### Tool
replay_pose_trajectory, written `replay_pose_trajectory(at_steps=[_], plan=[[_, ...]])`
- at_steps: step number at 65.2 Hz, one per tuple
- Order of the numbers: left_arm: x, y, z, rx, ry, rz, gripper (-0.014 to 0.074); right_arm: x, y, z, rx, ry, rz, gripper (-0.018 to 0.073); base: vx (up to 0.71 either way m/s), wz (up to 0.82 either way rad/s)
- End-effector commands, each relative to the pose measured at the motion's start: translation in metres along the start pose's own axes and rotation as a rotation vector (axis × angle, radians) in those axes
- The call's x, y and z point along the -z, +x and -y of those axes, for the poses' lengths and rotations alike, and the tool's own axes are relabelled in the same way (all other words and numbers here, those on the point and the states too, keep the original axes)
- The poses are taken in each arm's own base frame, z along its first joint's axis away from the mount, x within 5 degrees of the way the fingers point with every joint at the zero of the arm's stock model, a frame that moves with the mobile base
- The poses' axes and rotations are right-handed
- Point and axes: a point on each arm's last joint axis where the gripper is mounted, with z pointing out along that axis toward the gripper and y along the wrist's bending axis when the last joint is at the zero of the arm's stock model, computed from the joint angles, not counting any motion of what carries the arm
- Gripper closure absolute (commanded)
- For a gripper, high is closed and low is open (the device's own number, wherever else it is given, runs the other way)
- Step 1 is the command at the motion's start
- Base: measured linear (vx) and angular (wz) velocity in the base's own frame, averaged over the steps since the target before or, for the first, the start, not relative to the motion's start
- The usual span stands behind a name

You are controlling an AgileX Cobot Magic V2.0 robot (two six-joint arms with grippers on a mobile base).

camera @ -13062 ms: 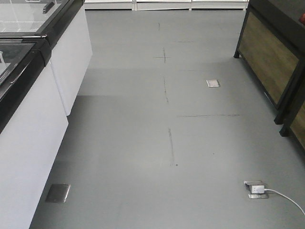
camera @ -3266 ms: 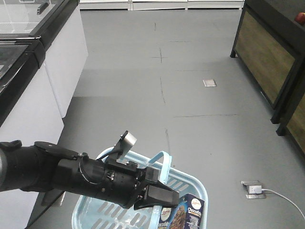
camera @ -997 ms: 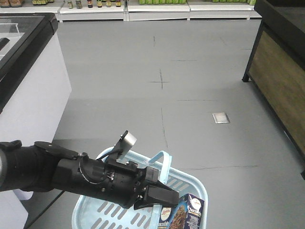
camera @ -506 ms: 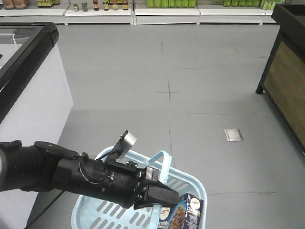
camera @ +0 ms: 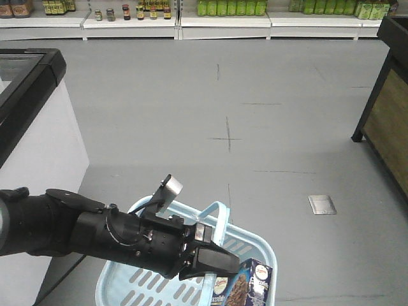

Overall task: Left arm holds basket, right arm returns cookies
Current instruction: 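Hold the basket with the left gripper while driving toward the shelves, then keep holding the basket with the left gripper, approach the bottle shelves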

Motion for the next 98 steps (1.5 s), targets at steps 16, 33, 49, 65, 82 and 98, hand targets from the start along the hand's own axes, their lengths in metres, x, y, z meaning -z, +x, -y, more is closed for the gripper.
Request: replay_pose_trajectory(at_steps=[16, 33, 49, 65, 82, 98], plan=[[0.0072, -0.0028, 0.0285, -0.037, 0.125, 0.027, 0.0603, 0.0011, -0.0077, -0.0004, 0.007, -0.004, 0.083, 0.0568, 0.34, -0.04], [0.0072, -0.0028, 0.0285, -0.037, 0.125, 0.028, 0.0603, 0.0011, -0.0077, -0.0004, 0.007, -0.004, 0.083, 0.0568, 0.35, -0.02], [0.0072, -0.0028, 0.0285, -0.037, 0.125, 0.027, 0.0603, 0.0011, -0.0077, -0.0004, 0.007, -0.004, 0.083, 0.0568, 0.34, 0.02], [0.0072, -0.0028, 0.0285, -0.037, 0.125, 0.027, 0.0603, 0.0011, -0.0077, -0.0004, 0.007, -0.004, 0.083, 0.0568, 0.34, 0.04], [0.0072, -0.0028, 0.0285, -0.037, 0.125, 0.027, 0.0603, 0.0011, -0.0077, -0.0004, 0.007, -0.004, 0.083, 0.0568, 0.32, 0.03], [0.0072, -0.0028, 0.0285, -0.037, 0.125, 0.027, 0.0603, 0.0011, -0.0077, -0.0004, 0.007, -0.004, 0.083, 0.0568, 0.30, -0.02]])
